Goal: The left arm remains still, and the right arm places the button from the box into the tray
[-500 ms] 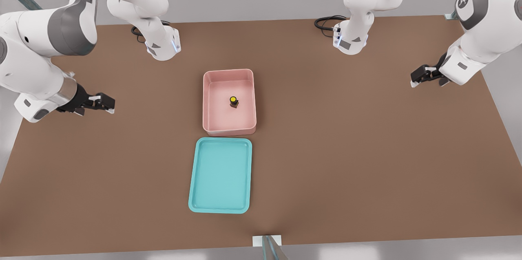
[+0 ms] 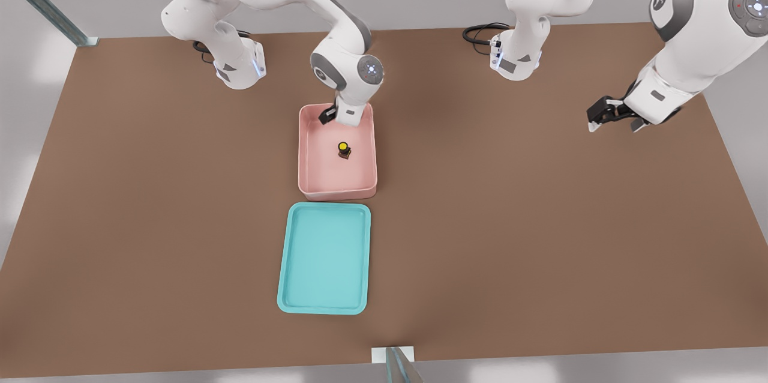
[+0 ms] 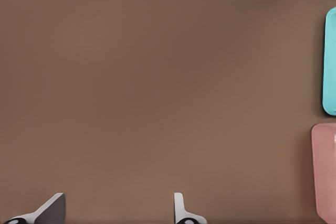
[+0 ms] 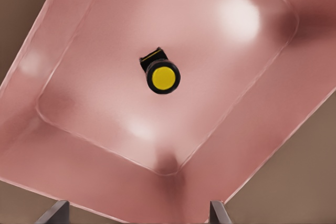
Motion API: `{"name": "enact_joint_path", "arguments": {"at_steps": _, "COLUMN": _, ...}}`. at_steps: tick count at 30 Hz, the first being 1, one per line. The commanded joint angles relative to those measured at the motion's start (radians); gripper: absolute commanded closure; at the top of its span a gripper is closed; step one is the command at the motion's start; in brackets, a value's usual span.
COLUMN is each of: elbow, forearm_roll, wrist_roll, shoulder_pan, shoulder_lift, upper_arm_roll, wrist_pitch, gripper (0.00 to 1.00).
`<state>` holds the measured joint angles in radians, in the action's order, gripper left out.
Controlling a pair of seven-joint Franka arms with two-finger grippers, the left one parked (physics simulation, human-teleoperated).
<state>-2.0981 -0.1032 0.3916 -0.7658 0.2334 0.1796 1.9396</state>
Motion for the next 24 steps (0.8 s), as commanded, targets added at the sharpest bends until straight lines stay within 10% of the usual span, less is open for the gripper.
{"name": "enact_joint_path", "arguments": {"at_steps": 1, "elbow": -0.097, "forearm_roll": -0.035, "wrist_roll": 0.690, "shoulder_pan": 0.005, "shoulder_lift": -0.016, "upper_arm_roll": -0.028, "wrist_pitch": 0.553, "gripper": 0.00}}
{"name": "enact_joint_path", "arguments": {"at_steps": 24, "elbow": -0.306, "forearm_roll": -0.095, "wrist_roll": 0.566, "shoulder_pan": 0.003, "shoulder_lift": 0.096, "upper_arm_roll": -0.120, "wrist_pitch": 0.960, "gripper": 0.02}}
